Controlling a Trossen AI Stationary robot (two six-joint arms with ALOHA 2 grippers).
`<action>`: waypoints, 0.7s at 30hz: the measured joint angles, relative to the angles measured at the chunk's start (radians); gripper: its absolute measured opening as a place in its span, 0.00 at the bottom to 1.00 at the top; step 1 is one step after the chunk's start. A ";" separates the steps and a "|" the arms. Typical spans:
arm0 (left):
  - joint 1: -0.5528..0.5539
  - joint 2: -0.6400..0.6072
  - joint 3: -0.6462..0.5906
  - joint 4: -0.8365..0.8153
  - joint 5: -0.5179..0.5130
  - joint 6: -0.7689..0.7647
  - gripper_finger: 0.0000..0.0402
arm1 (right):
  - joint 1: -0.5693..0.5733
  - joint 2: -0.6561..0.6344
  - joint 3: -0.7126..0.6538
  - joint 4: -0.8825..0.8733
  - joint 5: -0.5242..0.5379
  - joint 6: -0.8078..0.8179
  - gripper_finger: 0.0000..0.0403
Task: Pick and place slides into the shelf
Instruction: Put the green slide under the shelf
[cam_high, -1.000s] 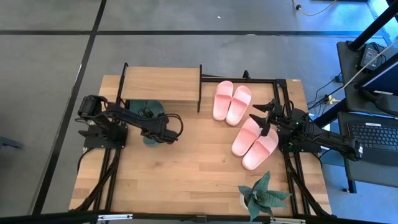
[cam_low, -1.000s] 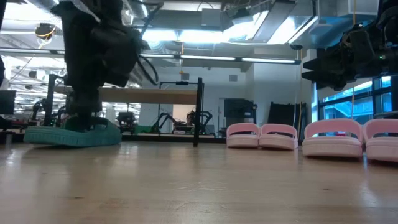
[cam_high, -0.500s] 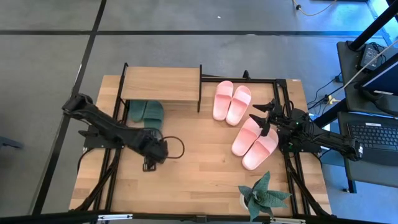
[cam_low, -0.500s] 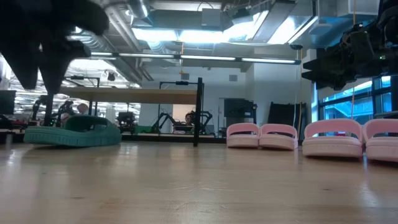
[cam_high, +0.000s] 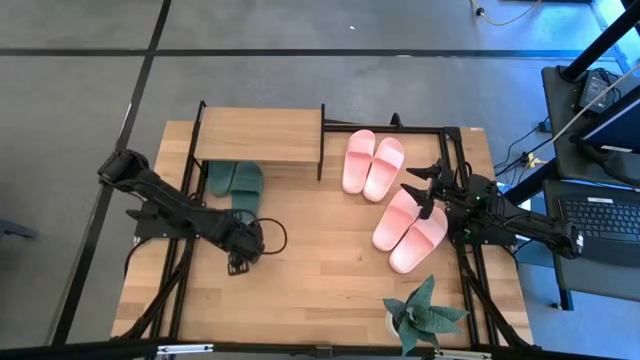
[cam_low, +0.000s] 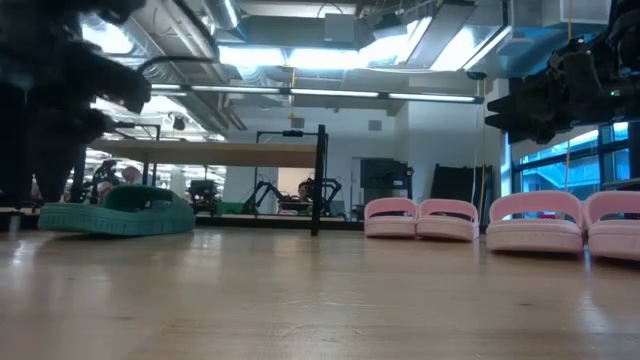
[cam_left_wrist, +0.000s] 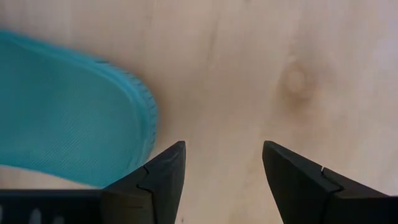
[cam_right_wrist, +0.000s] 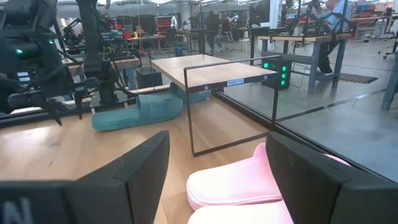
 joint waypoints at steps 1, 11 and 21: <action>0.008 0.000 -0.010 0.005 0.010 -0.001 0.51 | 0.000 0.000 0.000 0.000 0.000 0.000 0.66; 0.095 0.000 -0.065 0.027 0.042 0.022 0.51 | 0.000 0.000 0.000 0.000 0.000 -0.001 0.66; 0.220 0.003 -0.066 0.020 -0.080 0.055 0.51 | 0.000 0.000 0.000 0.000 0.000 -0.004 0.66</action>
